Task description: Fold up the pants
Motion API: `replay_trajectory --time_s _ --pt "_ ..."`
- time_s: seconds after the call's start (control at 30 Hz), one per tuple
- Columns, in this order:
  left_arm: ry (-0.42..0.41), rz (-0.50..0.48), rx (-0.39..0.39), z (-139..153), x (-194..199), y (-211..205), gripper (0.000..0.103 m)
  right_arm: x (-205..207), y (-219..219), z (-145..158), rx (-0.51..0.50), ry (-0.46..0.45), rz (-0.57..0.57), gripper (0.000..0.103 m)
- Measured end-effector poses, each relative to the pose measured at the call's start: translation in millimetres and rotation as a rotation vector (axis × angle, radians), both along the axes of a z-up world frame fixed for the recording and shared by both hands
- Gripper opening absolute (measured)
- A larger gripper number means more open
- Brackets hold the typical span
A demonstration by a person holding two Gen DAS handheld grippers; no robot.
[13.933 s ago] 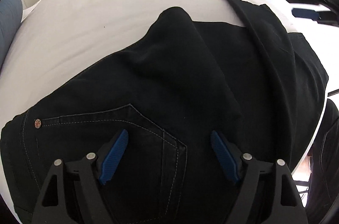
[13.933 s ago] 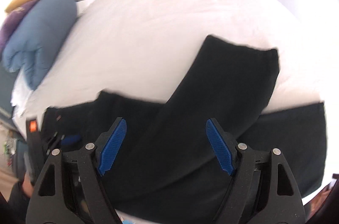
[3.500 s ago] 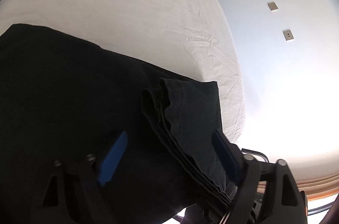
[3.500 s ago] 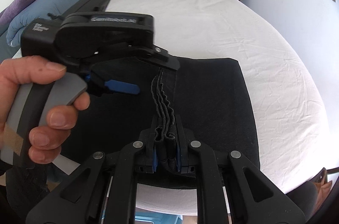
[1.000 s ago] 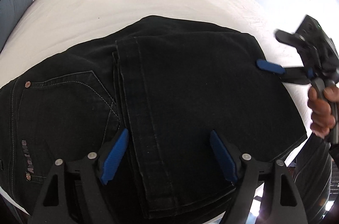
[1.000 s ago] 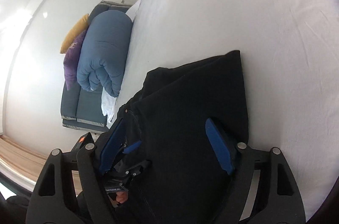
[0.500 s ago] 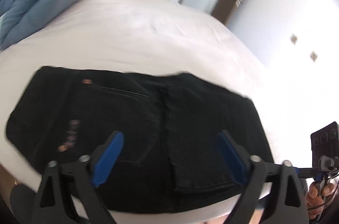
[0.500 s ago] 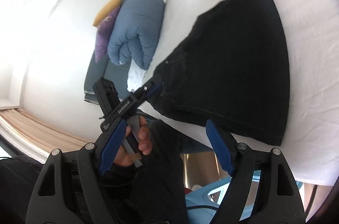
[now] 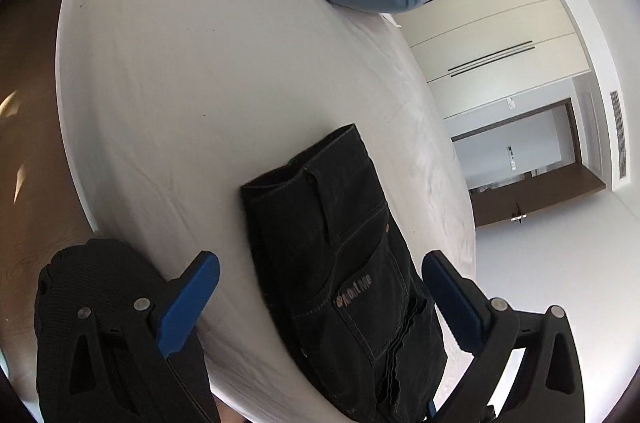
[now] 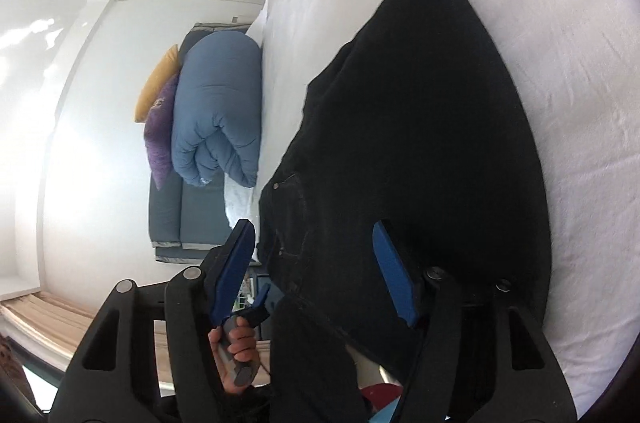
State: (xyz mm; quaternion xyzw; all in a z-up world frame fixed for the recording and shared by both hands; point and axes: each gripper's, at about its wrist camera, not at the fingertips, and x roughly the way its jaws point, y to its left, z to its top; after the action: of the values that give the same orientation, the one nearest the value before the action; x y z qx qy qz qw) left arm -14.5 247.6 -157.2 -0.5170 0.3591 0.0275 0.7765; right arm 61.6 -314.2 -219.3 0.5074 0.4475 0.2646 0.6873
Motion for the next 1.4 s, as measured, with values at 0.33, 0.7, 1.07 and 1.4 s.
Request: replay_trajectory --time_s 0.33,0.7,1.07,1.4 --pt "0.016 -0.006 -0.087 -27 24 -1 0.090 -10 3 24 0.070 -0.045 -0.023 0.061" --pt "-0.013 0.053 -0.264 -57 41 13 0.079 4 28 32 0.072 -0.059 0.023 0.061" --pt "0.001 0.041 -0.318 -61 33 16 0.022 20 45 33 0.062 -0.055 0.056 0.061" --pt "-0.072 -0.012 -0.212 -15 37 1 0.016 63 97 37 0.041 -0.035 0.173 0.061"
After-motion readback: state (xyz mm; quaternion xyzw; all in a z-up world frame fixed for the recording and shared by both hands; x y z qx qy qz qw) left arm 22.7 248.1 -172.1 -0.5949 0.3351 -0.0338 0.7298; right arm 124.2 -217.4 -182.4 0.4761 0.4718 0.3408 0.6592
